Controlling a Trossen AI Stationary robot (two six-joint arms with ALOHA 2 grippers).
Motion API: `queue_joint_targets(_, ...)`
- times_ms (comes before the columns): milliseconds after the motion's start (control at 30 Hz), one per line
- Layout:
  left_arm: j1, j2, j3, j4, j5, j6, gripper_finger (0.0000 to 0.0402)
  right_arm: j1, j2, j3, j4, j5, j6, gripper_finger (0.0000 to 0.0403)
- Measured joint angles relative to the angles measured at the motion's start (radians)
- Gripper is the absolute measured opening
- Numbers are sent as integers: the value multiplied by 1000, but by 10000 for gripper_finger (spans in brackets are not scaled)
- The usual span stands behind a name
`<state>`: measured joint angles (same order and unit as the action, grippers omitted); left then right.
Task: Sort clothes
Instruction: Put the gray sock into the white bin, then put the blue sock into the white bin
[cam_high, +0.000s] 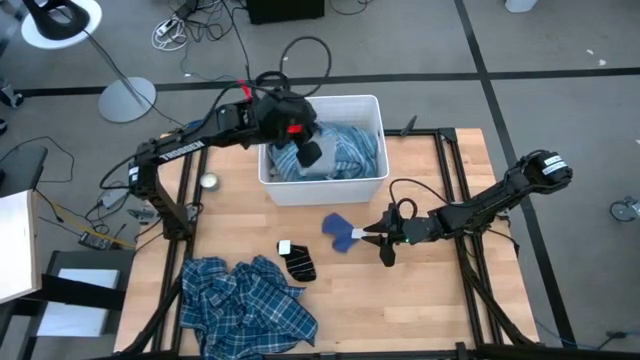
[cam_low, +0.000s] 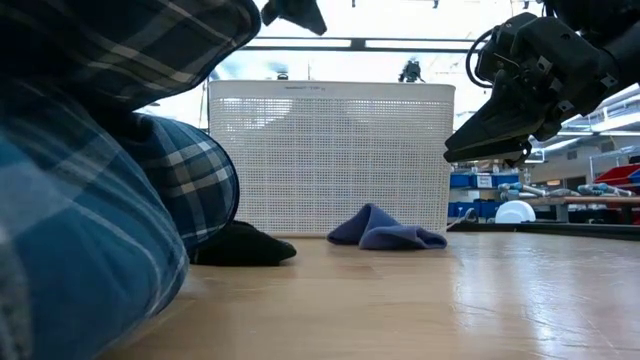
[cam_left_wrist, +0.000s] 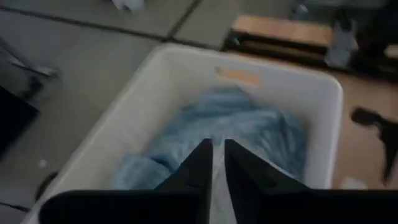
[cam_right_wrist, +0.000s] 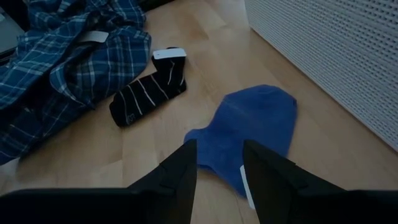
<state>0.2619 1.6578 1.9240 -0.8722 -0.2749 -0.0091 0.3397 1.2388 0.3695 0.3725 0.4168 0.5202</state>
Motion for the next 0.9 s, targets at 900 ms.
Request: queue_joint_targets(900,-478,-401,-702,316,-63,-230,88,-24,0,1,59,-2,1,132)
